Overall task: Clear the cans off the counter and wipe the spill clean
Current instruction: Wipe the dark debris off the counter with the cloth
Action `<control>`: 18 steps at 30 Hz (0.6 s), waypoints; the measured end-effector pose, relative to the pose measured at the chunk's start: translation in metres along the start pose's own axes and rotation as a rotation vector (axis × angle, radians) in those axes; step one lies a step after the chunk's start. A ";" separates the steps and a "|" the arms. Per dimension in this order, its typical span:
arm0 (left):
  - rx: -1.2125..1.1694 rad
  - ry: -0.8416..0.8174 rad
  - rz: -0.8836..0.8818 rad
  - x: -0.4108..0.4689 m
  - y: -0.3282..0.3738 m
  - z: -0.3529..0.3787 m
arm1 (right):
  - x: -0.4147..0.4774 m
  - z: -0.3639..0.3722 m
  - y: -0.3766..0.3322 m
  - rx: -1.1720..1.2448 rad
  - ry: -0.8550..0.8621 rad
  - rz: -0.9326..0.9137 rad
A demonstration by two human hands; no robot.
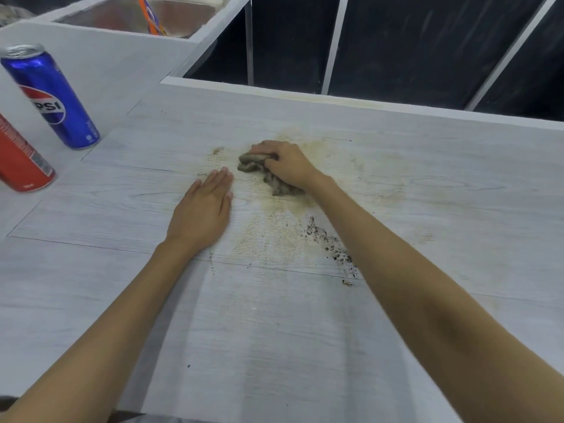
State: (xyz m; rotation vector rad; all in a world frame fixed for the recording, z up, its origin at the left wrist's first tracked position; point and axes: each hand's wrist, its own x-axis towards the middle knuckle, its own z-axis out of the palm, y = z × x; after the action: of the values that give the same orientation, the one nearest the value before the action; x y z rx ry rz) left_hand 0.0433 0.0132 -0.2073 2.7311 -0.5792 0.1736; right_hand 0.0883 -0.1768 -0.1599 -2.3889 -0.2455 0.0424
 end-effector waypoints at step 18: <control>-0.006 -0.014 0.002 0.000 0.001 -0.003 | -0.064 -0.059 0.002 0.134 -0.058 -0.015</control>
State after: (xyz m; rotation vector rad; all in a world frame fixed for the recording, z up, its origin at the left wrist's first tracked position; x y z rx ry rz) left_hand 0.0425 0.0136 -0.2048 2.7284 -0.5852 0.1538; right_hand 0.0321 -0.2295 -0.1202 -2.2541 -0.2793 0.1174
